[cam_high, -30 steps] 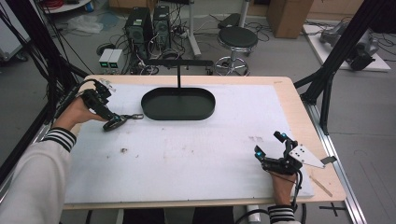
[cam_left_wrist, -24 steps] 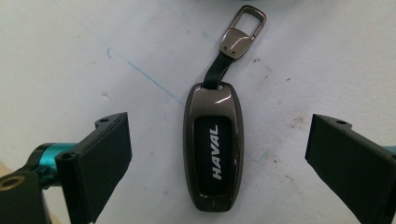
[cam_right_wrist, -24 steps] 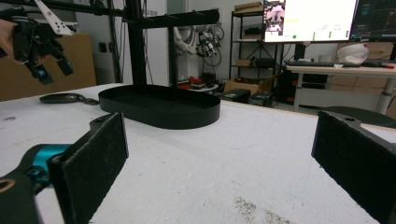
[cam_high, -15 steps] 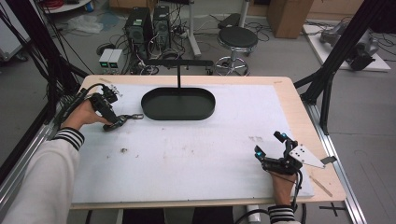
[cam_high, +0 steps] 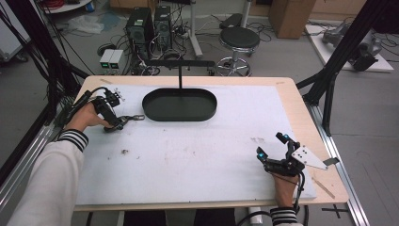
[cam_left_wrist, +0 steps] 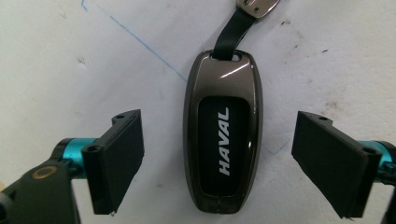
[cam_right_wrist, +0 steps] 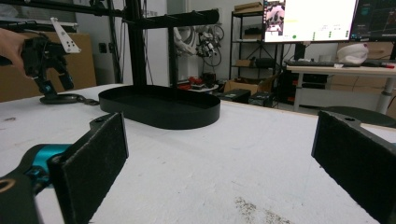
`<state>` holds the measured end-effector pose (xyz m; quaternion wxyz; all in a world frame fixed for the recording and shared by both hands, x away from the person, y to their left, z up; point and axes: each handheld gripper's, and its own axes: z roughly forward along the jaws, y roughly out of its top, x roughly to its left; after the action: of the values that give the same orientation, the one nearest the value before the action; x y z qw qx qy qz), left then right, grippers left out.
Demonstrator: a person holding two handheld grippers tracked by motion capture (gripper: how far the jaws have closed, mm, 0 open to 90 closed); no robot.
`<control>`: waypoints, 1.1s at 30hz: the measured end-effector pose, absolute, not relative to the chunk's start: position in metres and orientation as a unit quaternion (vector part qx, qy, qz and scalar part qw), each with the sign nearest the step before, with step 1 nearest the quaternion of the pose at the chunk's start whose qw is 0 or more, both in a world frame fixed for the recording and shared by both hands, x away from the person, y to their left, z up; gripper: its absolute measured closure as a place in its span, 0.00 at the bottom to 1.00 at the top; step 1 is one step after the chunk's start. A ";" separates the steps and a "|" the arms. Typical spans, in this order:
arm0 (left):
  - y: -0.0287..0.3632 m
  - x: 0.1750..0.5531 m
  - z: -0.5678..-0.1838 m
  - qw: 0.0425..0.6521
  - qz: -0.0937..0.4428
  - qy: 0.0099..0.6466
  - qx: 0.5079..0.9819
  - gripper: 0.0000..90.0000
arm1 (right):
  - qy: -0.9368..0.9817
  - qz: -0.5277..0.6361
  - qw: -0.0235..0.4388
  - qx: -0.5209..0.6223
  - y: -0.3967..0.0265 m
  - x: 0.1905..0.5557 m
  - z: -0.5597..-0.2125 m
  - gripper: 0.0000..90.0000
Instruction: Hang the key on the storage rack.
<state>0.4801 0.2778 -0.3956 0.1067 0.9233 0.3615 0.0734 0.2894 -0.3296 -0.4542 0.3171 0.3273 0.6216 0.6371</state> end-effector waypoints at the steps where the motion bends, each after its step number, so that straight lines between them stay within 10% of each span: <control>1: 0.278 0.480 -0.396 0.102 0.072 0.360 0.925 0.21 | 0.622 0.637 0.320 0.325 -0.330 0.290 -0.454 0.03; 33: 0.276 0.485 -0.404 0.079 0.040 0.379 0.921 0.53 | 0.622 0.637 0.316 0.329 -0.330 0.289 -0.454 0.03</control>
<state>0.4849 0.2760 -0.4045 0.0788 0.9212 0.3789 0.0398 0.2894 -0.3297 -0.4542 0.3159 0.3285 0.6217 0.6371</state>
